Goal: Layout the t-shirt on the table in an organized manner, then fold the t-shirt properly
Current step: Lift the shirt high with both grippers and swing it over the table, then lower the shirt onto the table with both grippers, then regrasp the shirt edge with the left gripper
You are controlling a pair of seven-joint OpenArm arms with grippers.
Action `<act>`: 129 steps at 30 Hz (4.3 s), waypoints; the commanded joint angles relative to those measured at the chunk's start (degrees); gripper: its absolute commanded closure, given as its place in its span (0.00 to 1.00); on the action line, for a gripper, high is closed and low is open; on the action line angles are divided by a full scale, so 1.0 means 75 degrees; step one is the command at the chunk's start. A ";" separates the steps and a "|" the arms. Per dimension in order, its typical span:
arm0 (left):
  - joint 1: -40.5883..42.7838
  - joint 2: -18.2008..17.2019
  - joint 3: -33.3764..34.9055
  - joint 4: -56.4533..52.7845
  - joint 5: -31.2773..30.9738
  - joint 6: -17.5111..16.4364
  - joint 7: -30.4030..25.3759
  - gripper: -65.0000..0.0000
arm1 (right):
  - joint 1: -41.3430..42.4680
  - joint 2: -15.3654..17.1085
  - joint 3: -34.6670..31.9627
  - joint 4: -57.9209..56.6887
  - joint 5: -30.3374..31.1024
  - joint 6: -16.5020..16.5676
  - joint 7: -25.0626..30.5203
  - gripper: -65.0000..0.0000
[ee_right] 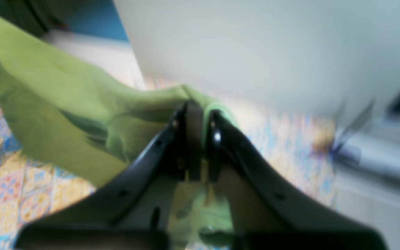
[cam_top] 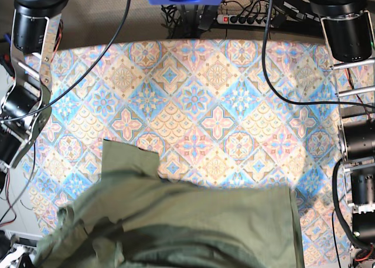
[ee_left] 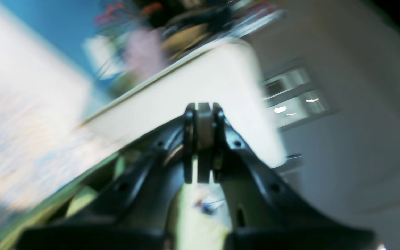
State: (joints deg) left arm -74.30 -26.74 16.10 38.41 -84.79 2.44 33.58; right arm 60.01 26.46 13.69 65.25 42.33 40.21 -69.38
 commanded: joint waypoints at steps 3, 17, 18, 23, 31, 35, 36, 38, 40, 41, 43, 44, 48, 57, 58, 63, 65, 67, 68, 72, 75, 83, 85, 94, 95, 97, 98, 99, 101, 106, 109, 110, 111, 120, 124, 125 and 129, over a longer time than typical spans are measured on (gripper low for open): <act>-0.0093 -0.0191 -0.0042 0.0135 -0.0027 0.0009 -0.0006 1.00 | 0.0456 0.0135 0.0067 0.0132 0.0118 -0.0027 0.0149 0.99; 0.3700 -0.2793 -0.1801 0.3628 -0.0027 0.0009 0.1283 1.00 | -0.3494 0.0475 0.0044 0.2605 0.1888 -0.0027 -0.0976 0.99; 0.4216 -0.3004 -0.1906 0.3921 -0.0027 0.0009 0.1283 1.00 | -0.3869 0.0475 0.0056 0.2921 0.1888 -0.0027 -0.1034 0.99; 0.6889 -0.3462 -0.2996 0.5058 -0.0027 0.0009 0.1283 1.00 | -0.5534 0.0487 0.0395 0.3660 0.1864 -0.0027 -0.1210 0.99; 1.0616 -0.3473 -0.5141 0.6371 -0.0027 0.0009 0.1283 1.00 | -0.7058 0.0499 0.0665 0.4012 0.2122 -0.0027 -0.1234 0.99; 1.1894 -0.3462 -0.5903 0.6653 -0.0027 0.0009 0.1283 1.00 | -0.7597 0.0510 0.0677 0.4340 0.2286 -0.0027 -0.1234 0.99; 1.2163 -0.3462 -0.6020 0.6699 -0.0027 0.0009 0.1283 1.00 | -0.7761 0.0510 0.0677 0.4434 0.2286 -0.0027 -0.1245 0.99; 1.2679 -0.3438 -0.6231 0.6817 -0.0027 0.0009 0.1283 1.00 | -0.8112 0.0522 0.0700 0.4586 0.2274 -0.0027 -0.1398 0.99; 1.3289 -0.3297 -0.6560 0.6981 -0.0027 0.0009 0.1283 1.00 | -0.8558 0.0522 0.0970 0.4691 0.2274 -0.0027 -0.1415 0.99; 1.3511 -0.3262 -0.6630 0.7075 -0.0027 0.0009 0.1283 1.00 | -0.8734 0.0522 0.1099 0.4715 0.2274 -0.0027 -0.1415 0.99; 1.3699 -0.3227 -0.6606 0.7157 -0.0027 0.0009 0.1283 1.00 | -0.8898 0.0522 0.1239 0.4715 0.2274 -0.0027 -0.1409 0.99; 1.3711 -0.3110 -0.6571 0.7157 -0.0027 0.0009 0.1283 1.00 | -0.8956 0.0522 0.1298 0.4715 0.2263 -0.0027 -0.1398 0.99; 1.3125 -0.2805 -0.5762 0.7180 -0.0027 0.0009 0.1295 0.95 | -0.8910 0.0499 0.1544 0.4645 0.2263 -0.0027 -0.1386 0.99; 1.0757 -0.1340 -0.2398 0.6524 -0.0027 0.0021 0.1283 0.38 | -0.8886 0.0475 0.1579 0.4645 0.2251 -0.0027 -0.1363 0.99; 1.0663 -0.1117 -0.2211 0.6442 -0.0027 0.0021 0.1283 0.37 | -0.8886 0.0475 0.1579 0.4645 0.2251 -0.0027 -0.1363 0.99; 1.0640 -0.0566 -0.2058 0.6324 -0.0027 0.0021 0.1283 0.41 | -0.8886 0.0475 0.1896 0.4668 0.2251 -0.0027 -0.1363 0.99; 1.0616 -0.0437 -0.2058 0.6043 -0.0027 0.0021 0.1283 0.42 | -0.8886 0.0475 0.2083 0.4645 0.2251 -0.0027 -0.1363 0.99; 1.0593 -0.0285 -0.2058 0.5809 -0.0027 0.0021 0.1283 0.42 | -0.8898 0.0475 0.2107 0.4668 0.2251 -0.0027 -0.1363 0.99; 1.0593 -0.0226 -0.2058 0.5738 -0.0027 0.0021 0.1283 0.42 | -0.8898 0.0475 0.2107 0.4680 0.2251 -0.0027 -0.1363 0.99; 1.0604 -0.0168 -0.2058 0.5668 -0.0027 0.0044 0.1283 0.42 | -0.8898 0.0475 0.2107 0.4691 0.2251 -0.0027 -0.1363 0.99; 1.0616 -0.0121 -0.2035 0.5562 -0.0027 0.0044 0.1283 0.42 | -0.8898 0.0475 0.2107 0.4680 0.2251 -0.0027 -0.1363 0.99; 1.0288 0.0207 -0.1191 0.4836 -0.0027 0.0056 0.1272 0.43 | -0.8898 0.0475 0.2107 0.4668 0.2251 -0.0027 -0.1363 0.99; 1.0288 0.0254 -0.1121 0.4824 -0.0027 0.0056 0.1283 0.45 | -0.8898 0.0475 0.2107 0.4656 0.2251 -0.0027 -0.1363 0.99; 1.0253 0.0289 -0.1003 0.4859 0.0164 0.0044 0.1283 0.97 | -0.8898 0.0463 0.2119 0.4668 0.2251 -0.0027 -0.1363 0.99; 1.0253 0.0243 -0.1003 0.4859 0.0164 0.0068 0.1283 1.00 | -0.8898 0.0463 0.2119 0.4668 0.2251 -0.0027 -0.1363 0.99; 1.0276 0.0078 -0.1003 0.4836 0.0188 0.0079 0.1283 1.00 | -0.8898 0.0463 0.2119 0.4668 0.2251 -0.0027 -0.1363 0.99; 1.0311 -0.0121 -0.0992 0.4824 0.0282 0.0079 0.1283 1.00 | -0.8898 0.0463 0.2119 0.4668 0.2251 -0.0027 -0.1363 0.99; 1.0335 -0.0250 -0.0980 0.4824 0.0411 0.0079 0.1295 1.00 | -0.8898 0.0463 0.2119 0.4680 0.2251 -0.0027 -0.1363 0.99; 1.0429 -0.0402 -0.1039 0.4812 0.0622 0.0126 0.1459 1.00 | -0.8898 0.0463 0.2119 0.4680 0.2251 -0.0027 -0.1363 0.99; 1.0511 -0.0766 -0.1132 0.4929 0.0247 0.0115 0.2022 1.00 | -0.8898 0.0463 0.2119 0.4680 0.2251 -0.0027 -0.1363 0.99; 1.0710 -0.0766 -0.1648 0.4988 -0.0027 0.0126 0.2303 0.95 | -0.8898 0.0463 0.2119 0.4680 0.2251 -0.0027 -0.1363 0.99; 1.0769 -0.0730 -0.1847 0.4988 -0.0027 0.0150 0.2350 0.91 | -0.8898 0.0463 0.2119 0.4680 0.2251 -0.0027 -0.1363 0.99; 1.0839 -0.0707 -0.2035 0.4976 -0.0027 0.0197 0.2362 0.87 | -0.8898 0.0463 0.2119 0.4691 0.2251 -0.0027 -0.1363 0.99; 1.0851 -0.0437 -0.2164 0.4976 -0.0027 0.0244 0.2409 0.64 | -0.8898 0.0463 0.2119 0.4691 0.2251 -0.0027 -0.1363 0.99; 1.1026 -0.0390 -0.2223 0.5082 -0.0027 0.0208 0.2420 0.63 | -0.8898 0.0463 0.2119 0.4691 0.2251 -0.0027 -0.1363 0.99; 1.1097 -0.0390 -0.2246 0.5199 -0.0027 0.0208 0.2420 0.63 | -0.8898 0.0463 0.2119 0.4691 0.2251 -0.0027 -0.1363 0.99; 1.1343 -0.0414 -0.2738 0.5668 -0.0027 0.0197 0.2420 0.62 | -0.8898 0.0463 0.2119 0.4656 0.2251 -0.0027 -0.1363 0.99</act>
State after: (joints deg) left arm 11.46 -28.71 -3.57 80.07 -84.44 4.25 52.12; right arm -7.46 28.58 28.95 99.39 58.39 39.86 -80.84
